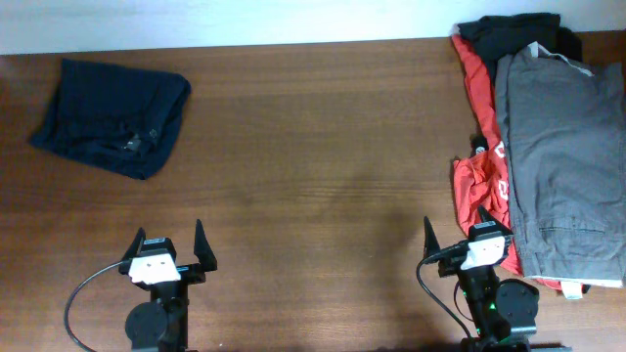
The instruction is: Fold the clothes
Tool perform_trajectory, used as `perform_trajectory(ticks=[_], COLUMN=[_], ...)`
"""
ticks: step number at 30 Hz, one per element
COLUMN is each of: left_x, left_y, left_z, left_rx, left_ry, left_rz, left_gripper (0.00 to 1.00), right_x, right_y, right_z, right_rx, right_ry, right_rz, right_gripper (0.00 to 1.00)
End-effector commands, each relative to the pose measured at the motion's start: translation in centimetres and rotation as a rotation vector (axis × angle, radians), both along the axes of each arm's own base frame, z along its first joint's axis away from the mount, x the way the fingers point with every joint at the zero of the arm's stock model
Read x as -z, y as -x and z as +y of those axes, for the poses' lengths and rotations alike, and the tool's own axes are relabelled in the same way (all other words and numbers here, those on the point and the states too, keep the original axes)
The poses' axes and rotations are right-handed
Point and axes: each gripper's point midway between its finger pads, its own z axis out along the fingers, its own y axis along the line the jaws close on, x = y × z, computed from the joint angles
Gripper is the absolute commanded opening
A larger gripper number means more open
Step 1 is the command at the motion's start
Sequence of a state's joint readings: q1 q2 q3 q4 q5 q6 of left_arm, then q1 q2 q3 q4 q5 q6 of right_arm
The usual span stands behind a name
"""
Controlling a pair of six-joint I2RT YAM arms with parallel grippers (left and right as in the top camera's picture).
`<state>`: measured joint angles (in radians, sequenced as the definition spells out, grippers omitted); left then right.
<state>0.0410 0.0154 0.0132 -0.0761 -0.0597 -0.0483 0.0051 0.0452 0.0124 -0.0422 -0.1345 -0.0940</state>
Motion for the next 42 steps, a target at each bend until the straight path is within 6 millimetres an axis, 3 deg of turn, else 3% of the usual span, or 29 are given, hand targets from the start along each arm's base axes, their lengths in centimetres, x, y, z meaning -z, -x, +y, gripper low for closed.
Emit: perform_trajectory(ticks=[1,3,7,12,17,23,29,32,38,42], left_x=[-0.4,-0.8,-4.0,-7.6,-9.2,-11.6,-14.1,-14.5,-13.2,-11.5], left_y=[0.0,-0.1,0.1,0.8,0.9,-0.5,-4.1,-6.5,-11.2,-13.3], left_z=[-0.6,-1.1,-3.5,-4.3,-4.3,-4.6,-5.6,-5.8,-5.7,-6.0], left_rx=[0.035,0.063,0.202,0.248,0.248,0.266,0.335,0.350,0.353,0.376], left_ry=[-0.014,-0.014,-0.024,-0.042,-0.034,-0.020,0.015,0.041,0.107,0.121], left_rz=[-0.020,-0.036,-0.166,-0.275,-0.227,-0.122,0.043,0.154,0.445,0.635], left_gripper=[0.99,0.99,0.99,0.99,0.99,0.99,0.99,0.99,0.99,0.99], right_x=[-1.0,-2.5,-6.8,-11.3,-15.7,-18.8,-21.1,-21.7,-21.7,-20.0], right_y=[-0.2,-0.1,0.5,1.6,3.1,2.8,-0.1,-2.6,-7.9,-11.3], right_z=[-0.5,-0.3,0.1,0.1,0.0,-0.4,-0.4,-0.4,-0.2,0.5], right_rx=[0.024,0.017,-0.010,-0.012,-0.008,0.021,0.022,0.023,0.013,-0.027], right_ry=[0.007,0.002,-0.014,-0.030,-0.028,-0.022,-0.019,-0.018,-0.018,-0.028], right_rz=[-0.048,-0.109,-0.280,-0.386,-0.454,-0.363,-0.167,-0.036,0.208,0.390], right_gripper=[0.99,0.99,0.99,0.99,0.99,0.99,0.99,0.99,0.99,0.99])
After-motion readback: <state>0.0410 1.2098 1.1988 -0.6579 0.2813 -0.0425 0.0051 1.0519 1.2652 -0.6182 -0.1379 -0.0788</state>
